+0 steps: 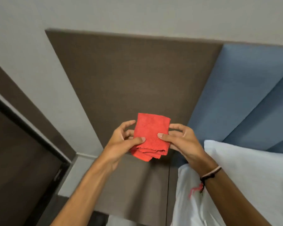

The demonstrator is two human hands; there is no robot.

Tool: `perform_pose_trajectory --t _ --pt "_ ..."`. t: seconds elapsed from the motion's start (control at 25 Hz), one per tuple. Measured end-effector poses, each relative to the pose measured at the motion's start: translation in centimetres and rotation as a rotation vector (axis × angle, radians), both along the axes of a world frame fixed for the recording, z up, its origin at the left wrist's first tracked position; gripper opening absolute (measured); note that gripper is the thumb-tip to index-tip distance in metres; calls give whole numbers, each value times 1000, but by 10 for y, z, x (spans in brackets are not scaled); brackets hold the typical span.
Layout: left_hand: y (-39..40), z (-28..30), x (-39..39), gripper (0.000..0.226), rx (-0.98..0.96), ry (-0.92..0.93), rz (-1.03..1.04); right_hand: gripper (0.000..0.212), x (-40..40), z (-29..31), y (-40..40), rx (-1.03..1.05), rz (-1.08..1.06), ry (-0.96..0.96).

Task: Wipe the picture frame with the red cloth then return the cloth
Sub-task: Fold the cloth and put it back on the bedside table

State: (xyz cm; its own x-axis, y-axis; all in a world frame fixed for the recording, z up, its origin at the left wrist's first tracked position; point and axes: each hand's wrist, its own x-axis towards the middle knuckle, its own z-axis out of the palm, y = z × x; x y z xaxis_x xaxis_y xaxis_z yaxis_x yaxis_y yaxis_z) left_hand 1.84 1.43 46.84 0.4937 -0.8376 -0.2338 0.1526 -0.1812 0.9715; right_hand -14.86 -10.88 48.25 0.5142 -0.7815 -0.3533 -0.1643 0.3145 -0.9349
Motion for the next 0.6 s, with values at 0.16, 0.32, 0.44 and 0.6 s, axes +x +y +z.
perform_pose_trajectory --t 0.16,0.32,0.44,0.6 --pt "27 -128 -6 71 242 117 93 42 7 -117 29 275 -57 155" --pt "55 -240 -30 64 443 231 191 45 -6 -225 62 570 43 331" --pt "69 -304 -57 54 560 288 262 43 -20 -296 79 685 -41 456" --pt "74 -360 -88 36 661 331 342 24 -30 -358 84 704 -79 597"
